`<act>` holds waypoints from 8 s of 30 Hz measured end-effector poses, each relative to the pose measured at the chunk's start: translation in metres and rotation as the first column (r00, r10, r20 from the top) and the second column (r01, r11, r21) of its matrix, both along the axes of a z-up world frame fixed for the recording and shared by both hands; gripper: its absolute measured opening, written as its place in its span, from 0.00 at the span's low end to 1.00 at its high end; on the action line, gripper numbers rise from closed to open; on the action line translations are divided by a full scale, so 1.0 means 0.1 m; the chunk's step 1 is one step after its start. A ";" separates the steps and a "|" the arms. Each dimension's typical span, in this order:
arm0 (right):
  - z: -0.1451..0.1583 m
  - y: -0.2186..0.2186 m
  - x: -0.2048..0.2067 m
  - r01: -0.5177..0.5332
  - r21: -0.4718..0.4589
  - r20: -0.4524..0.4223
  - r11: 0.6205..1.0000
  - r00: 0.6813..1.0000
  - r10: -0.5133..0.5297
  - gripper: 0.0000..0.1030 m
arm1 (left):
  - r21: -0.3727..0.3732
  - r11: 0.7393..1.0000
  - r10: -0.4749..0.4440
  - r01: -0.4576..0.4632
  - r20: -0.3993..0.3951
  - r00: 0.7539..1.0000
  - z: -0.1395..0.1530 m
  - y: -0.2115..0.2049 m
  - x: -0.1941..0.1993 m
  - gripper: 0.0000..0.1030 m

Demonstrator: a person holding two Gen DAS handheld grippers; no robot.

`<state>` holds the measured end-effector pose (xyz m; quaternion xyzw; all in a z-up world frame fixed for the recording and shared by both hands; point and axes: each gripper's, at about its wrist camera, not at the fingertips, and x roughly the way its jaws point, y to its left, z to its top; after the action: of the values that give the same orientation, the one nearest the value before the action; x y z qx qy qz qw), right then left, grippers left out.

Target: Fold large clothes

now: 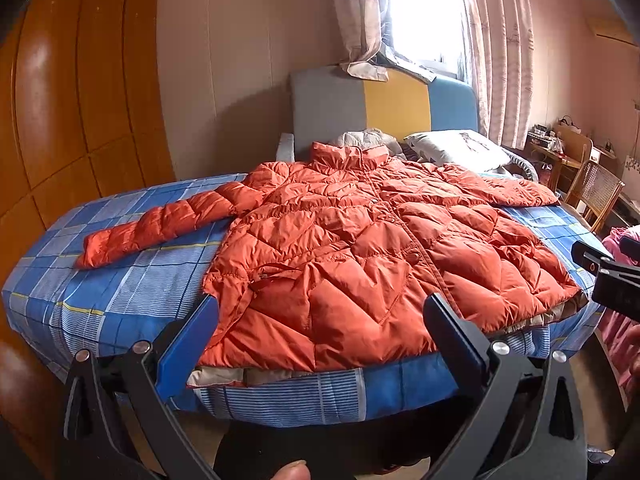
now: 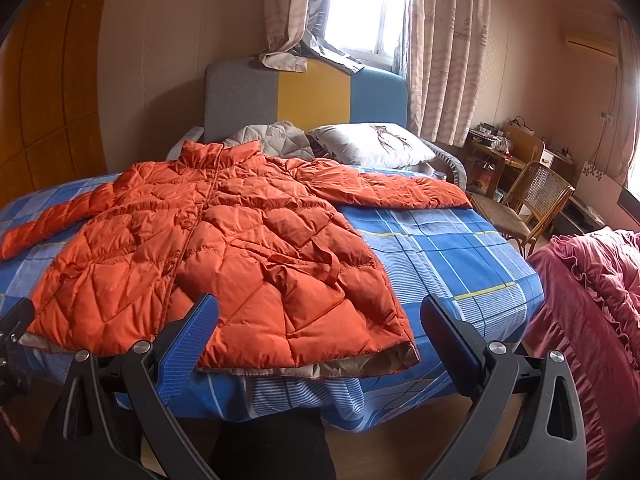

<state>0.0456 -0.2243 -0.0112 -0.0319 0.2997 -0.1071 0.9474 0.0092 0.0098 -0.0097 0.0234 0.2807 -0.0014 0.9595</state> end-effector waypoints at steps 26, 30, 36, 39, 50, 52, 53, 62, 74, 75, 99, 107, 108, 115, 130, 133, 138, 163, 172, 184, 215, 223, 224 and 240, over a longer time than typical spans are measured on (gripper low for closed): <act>-0.04 -0.05 0.01 0.007 0.004 -0.009 1.000 1.000 -0.007 0.97 | -0.043 0.999 0.008 -0.009 -0.031 0.999 -0.04 0.08 0.06 0.98; -0.04 -0.05 0.02 0.006 0.004 -0.009 1.000 1.000 -0.006 0.97 | -0.043 0.999 0.007 -0.008 -0.033 0.999 -0.04 0.07 0.06 0.98; -0.05 -0.06 0.01 0.006 0.005 -0.010 1.000 1.000 -0.006 0.97 | -0.045 0.999 0.009 -0.010 -0.032 0.999 -0.04 0.08 0.06 0.98; -0.05 -0.05 0.02 0.006 0.004 -0.010 1.000 1.000 -0.006 0.97 | -0.046 0.999 0.005 -0.007 -0.033 0.999 -0.04 0.08 0.06 0.98; -0.17 -0.13 0.08 0.009 0.014 -0.047 1.000 0.999 -0.009 0.97 | -0.086 0.996 -0.004 -0.004 -0.094 0.996 -0.20 0.20 0.21 0.98; -0.22 -0.18 0.13 0.017 0.026 -0.064 1.000 0.998 -0.016 0.97 | -0.149 0.989 -0.012 -0.005 -0.116 0.993 -0.24 0.26 0.27 0.98; -0.24 -0.21 0.15 0.020 0.036 -0.074 0.999 0.997 -0.018 0.97 | -0.178 0.984 -0.002 -0.021 -0.131 0.991 -0.27 0.30 0.32 0.98; -0.42 -0.86 0.64 0.151 0.113 -0.154 0.982 0.979 -0.133 0.97 | -0.180 0.984 -0.045 0.011 -0.186 0.982 -0.35 0.23 0.86 0.98; -0.77 -2.50 1.90 0.424 0.211 -0.288 0.880 0.888 -0.359 0.77 | -0.097 0.993 0.046 -0.070 -0.236 0.971 -0.38 0.35 1.72 0.98; -0.79 -2.65 1.99 0.448 0.236 -0.300 0.862 0.878 -0.374 0.74 | -0.096 0.992 0.057 -0.082 -0.242 0.969 -0.39 0.37 1.78 0.98; -1.14 -4.43 3.45 0.617 0.582 -0.324 0.529 0.773 -0.546 0.26 | -0.029 0.967 0.228 -0.252 -0.330 0.916 -0.74 0.60 3.04 0.98; -0.74 -4.27 3.63 0.528 0.533 -0.222 0.662 0.842 -0.492 0.01 | -0.052 0.966 0.222 -0.254 -0.342 0.913 -0.85 0.66 3.12 0.98; -0.67 -4.23 3.66 0.511 0.529 -0.206 0.678 0.852 -0.481 0.01 | -0.052 0.966 0.222 -0.255 -0.342 0.913 -0.86 0.66 3.12 0.98; -0.16 -3.65 3.87 0.331 0.531 -0.084 0.780 0.936 -0.341 0.01 | -0.077 0.966 0.205 -0.245 -0.340 0.918 -0.91 0.70 3.07 0.98; 0.04 -1.57 4.14 -0.059 0.467 -0.053 0.882 0.994 0.095 0.01 | -0.140 0.960 0.191 -0.243 -0.311 0.931 -0.94 0.83 2.88 0.98; -0.01 -1.16 4.16 -0.117 0.465 -0.069 0.878 0.983 0.168 0.01 | -0.151 0.958 0.190 -0.245 -0.309 0.932 -0.94 0.85 2.87 0.98; -0.13 -0.69 4.15 -0.175 0.477 -0.094 0.862 0.964 0.248 0.01 | -0.170 0.953 0.192 -0.252 -0.304 0.933 -0.93 0.89 2.83 0.98; -0.67 0.88 4.11 -0.297 0.445 -0.228 0.845 0.874 0.428 0.01 | -0.170 0.953 0.189 -0.252 -0.319 0.929 -0.86 1.07 2.90 0.98; -0.99 1.20 4.11 -0.321 0.440 -0.289 0.839 0.834 0.470 0.01 | -0.198 0.941 0.199 -0.276 -0.336 0.921 -0.98 1.14 2.89 0.98; -1.07 1.19 4.10 -0.327 0.446 -0.300 0.833 0.822 0.484 0.02 | -0.185 0.942 0.210 -0.281 -0.331 0.920 -1.00 1.12 2.89 0.98; -0.74 -1.30 3.69 0.070 0.444 -0.180 0.893 0.984 0.013 0.28 | -0.147 0.955 0.215 -0.259 -0.264 0.940 -0.74 1.03 2.74 0.98; -1.13 -0.74 3.96 -0.021 0.256 -0.233 0.967 0.969 0.083 0.28 | -0.144 0.962 0.198 -0.232 -0.221 0.955 -0.51 1.02 2.78 0.98; -1.15 -0.75 3.98 -0.022 0.256 -0.234 0.967 0.969 0.084 0.28 | -0.149 0.962 0.194 -0.229 -0.217 0.957 -0.48 1.00 2.81 0.98; -1.20 -1.01 3.94 -0.049 0.414 -0.191 0.909 0.972 0.139 0.28 | -0.321 0.944 -0.024 -0.078 -0.302 0.953 -0.47 0.58 4.08 0.81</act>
<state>0.4399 -0.3248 -0.1311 0.1399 0.4149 0.0078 0.8990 0.4175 0.0677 -0.0566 -0.1414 0.4199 -0.0385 0.8956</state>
